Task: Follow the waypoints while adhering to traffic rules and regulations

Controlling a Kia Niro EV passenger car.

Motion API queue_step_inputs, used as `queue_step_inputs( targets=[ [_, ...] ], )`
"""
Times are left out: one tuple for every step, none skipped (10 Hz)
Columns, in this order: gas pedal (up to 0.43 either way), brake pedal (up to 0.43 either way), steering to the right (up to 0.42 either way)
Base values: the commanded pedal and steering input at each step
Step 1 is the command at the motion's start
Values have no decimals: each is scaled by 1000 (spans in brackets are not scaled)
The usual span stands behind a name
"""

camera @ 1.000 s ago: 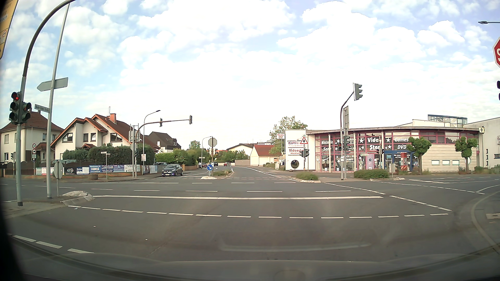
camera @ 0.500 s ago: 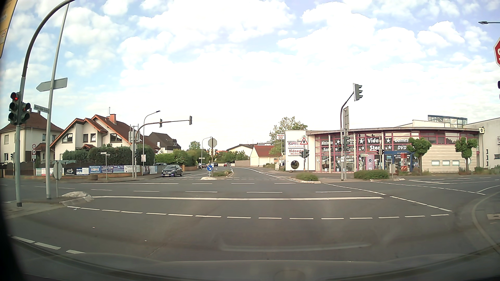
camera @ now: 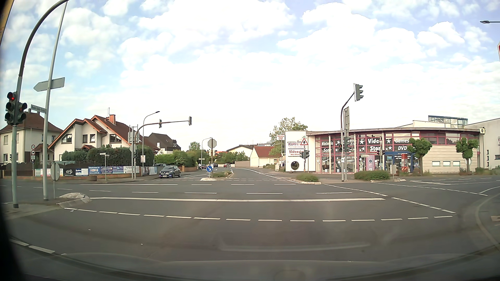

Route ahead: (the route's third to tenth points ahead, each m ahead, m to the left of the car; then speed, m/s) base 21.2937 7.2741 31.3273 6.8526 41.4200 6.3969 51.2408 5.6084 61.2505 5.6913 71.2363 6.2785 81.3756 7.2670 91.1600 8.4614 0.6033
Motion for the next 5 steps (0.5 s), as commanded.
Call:
queue_step_inputs(
  targets=[
    [197,30,0],
    [240,30,0],
    [268,30,0],
    [280,30,0],
    [299,30,0]
  ],
)
